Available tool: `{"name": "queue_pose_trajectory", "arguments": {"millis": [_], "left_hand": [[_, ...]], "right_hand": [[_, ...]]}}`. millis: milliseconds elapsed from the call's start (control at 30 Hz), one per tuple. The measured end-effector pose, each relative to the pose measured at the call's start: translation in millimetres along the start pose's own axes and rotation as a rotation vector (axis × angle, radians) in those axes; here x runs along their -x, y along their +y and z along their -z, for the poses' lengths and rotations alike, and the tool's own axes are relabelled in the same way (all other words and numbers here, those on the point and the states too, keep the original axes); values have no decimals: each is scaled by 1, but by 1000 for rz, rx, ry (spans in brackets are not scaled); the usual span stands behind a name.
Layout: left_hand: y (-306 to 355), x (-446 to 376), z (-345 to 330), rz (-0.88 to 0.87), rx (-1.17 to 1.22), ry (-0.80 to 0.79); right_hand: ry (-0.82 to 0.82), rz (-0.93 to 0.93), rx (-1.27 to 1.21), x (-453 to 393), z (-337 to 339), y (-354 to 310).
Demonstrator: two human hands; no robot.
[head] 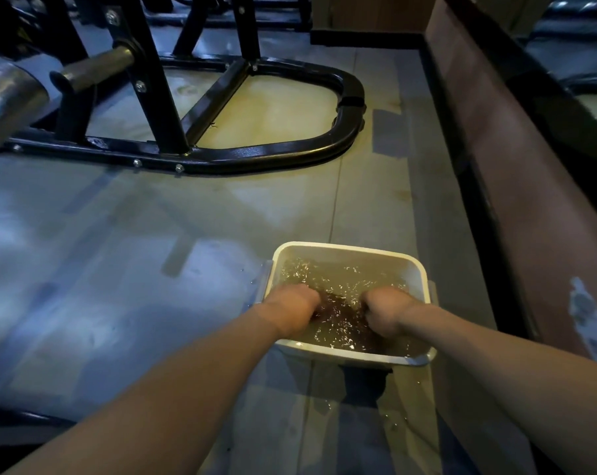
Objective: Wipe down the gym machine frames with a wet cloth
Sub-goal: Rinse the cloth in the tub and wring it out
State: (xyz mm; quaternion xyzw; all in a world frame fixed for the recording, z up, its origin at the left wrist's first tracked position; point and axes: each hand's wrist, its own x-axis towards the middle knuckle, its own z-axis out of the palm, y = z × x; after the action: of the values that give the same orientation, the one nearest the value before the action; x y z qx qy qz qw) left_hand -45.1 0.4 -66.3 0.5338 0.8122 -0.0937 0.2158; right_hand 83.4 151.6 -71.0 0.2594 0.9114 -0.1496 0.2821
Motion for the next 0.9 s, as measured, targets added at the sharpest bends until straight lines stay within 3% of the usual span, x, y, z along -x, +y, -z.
{"name": "queue_pose_trajectory", "arguments": {"millis": [100, 200, 333, 467, 600, 900], "left_hand": [[-7, 3, 14, 104, 482, 161], [-12, 9, 32, 174, 747, 358], [-8, 21, 53, 242, 945, 576], [-9, 27, 62, 278, 1026, 699], [-12, 27, 57, 264, 908, 640], [1, 7, 6, 85, 393, 72]], "right_hand": [[81, -69, -400, 3, 20, -6], [163, -129, -779, 10, 35, -10], [258, -135, -908, 14, 58, -4], [61, -86, -995, 26, 79, 18], [35, -123, -840, 25, 73, 31], [0, -56, -181, 11, 38, 5]]}}
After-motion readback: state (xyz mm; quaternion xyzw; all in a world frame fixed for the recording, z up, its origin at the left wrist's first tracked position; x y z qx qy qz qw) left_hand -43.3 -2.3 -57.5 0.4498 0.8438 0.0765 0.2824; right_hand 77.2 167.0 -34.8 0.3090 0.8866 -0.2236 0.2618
